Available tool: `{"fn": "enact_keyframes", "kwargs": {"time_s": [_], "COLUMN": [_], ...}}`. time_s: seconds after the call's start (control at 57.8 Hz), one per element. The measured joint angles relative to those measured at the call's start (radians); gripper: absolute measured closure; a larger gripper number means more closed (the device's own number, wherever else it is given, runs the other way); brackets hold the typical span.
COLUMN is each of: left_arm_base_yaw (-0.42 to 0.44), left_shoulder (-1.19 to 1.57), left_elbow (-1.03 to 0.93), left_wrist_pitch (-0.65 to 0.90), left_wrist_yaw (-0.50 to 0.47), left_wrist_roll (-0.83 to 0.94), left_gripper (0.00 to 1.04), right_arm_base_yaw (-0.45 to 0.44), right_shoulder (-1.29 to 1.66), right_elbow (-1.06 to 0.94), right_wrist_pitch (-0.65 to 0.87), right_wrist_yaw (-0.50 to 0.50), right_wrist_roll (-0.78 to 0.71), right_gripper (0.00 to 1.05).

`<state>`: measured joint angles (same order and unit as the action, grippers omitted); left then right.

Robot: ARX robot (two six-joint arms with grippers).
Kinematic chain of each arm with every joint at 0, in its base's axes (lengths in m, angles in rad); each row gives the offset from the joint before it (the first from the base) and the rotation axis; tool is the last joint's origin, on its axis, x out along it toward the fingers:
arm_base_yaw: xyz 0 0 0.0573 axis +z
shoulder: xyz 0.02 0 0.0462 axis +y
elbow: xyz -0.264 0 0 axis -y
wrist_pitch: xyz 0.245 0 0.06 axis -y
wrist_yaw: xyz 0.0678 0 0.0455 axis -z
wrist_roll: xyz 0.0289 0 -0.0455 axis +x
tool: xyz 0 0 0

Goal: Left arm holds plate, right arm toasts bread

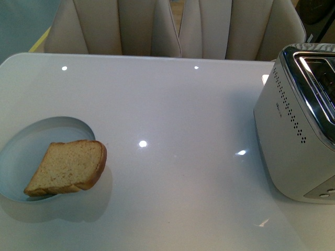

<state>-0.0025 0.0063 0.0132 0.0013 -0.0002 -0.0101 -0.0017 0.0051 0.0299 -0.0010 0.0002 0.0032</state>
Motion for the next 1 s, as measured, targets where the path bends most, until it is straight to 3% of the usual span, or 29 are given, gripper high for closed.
{"fn": "enact_keyframes", "kwargs": {"time_s": [0.796, 0.865, 0.917, 1.003], "left_arm_base_yaw": [0.000, -0.017, -0.005, 0.024], "left_shoulder": [0.000, 0.128, 0.241, 0.320], "left_elbow": [0.000, 0.100, 0.165, 0.187], "left_wrist_pitch": [0.000, -0.245, -0.393, -0.469], "left_wrist_yaw": [0.000, -0.086, -0.083, -0.063], "left_wrist_roll": [0.000, -0.128, -0.214, -0.299], "left_gripper": [0.07, 0.07, 0.07, 0.07], "right_arm_base_yaw": [0.000, 0.000, 0.000, 0.000], "right_shoulder": [0.000, 0.000, 0.000, 0.000], "right_elbow": [0.000, 0.000, 0.000, 0.000], "right_wrist_pitch": [0.000, 0.000, 0.000, 0.000], "right_wrist_yaw": [0.000, 0.001, -0.001, 0.000], "right_wrist_roll": [0.000, 0.000, 0.000, 0.000], "right_gripper": [0.09, 0.09, 0.09, 0.09]}}
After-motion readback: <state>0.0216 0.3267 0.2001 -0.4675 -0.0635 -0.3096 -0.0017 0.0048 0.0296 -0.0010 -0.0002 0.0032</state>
